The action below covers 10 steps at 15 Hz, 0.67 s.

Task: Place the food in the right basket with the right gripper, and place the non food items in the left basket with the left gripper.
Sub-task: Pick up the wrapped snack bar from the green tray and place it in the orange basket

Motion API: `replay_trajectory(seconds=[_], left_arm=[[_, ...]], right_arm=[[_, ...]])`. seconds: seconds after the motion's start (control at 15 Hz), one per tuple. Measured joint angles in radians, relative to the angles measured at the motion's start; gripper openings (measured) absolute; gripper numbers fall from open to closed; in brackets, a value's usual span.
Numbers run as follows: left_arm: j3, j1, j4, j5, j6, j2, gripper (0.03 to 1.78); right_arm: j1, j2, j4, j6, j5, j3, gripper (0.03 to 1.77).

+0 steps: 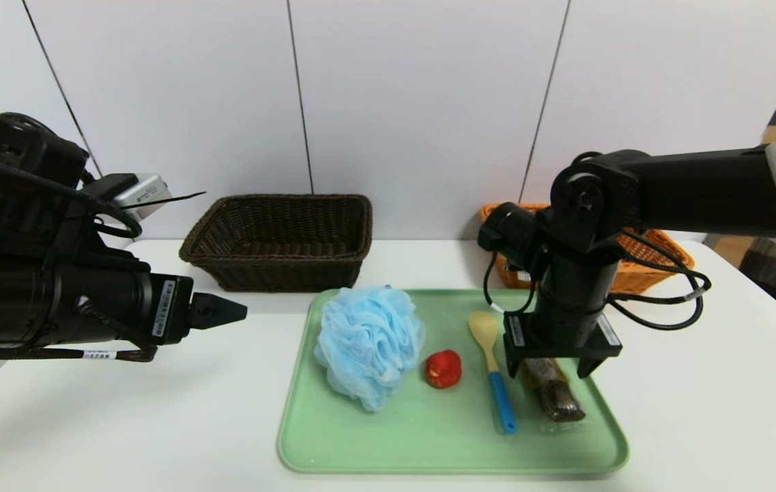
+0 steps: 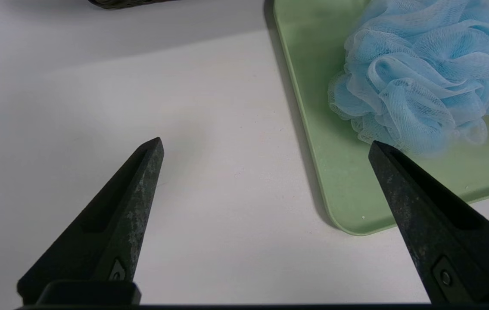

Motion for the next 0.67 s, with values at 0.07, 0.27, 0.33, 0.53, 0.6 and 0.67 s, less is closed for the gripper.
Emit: replay_trajectory(seconds=[0.07,0.27,0.33,0.53,0.6,0.67], left_arm=[[0.001,0.0,0.0,0.0,-0.001,-0.001,1.69],[0.006,0.0,0.0,0.0,-0.001,-0.006,1.69],[0.007,0.0,0.0,0.0,-0.003,-0.007,1.69],[0.01,0.0,0.0,0.0,-0.004,-0.01,1.69],[0.011,0.0,0.0,0.0,-0.004,-0.011,1.69],[0.011,0.0,0.0,0.0,-0.004,-0.011,1.69]], right_arm=[[0.0,0.0,-0.001,0.007,0.0,0.0,1.22],[0.0,0.005,-0.001,0.01,0.001,0.004,0.86],[0.0,0.007,-0.001,0.01,0.001,0.007,0.77],[0.0,0.009,-0.002,0.01,0.001,0.017,0.16],[0.0,0.009,-0.002,0.01,0.001,0.019,0.16],[0.0,0.008,-0.002,0.01,0.001,0.019,0.16]])
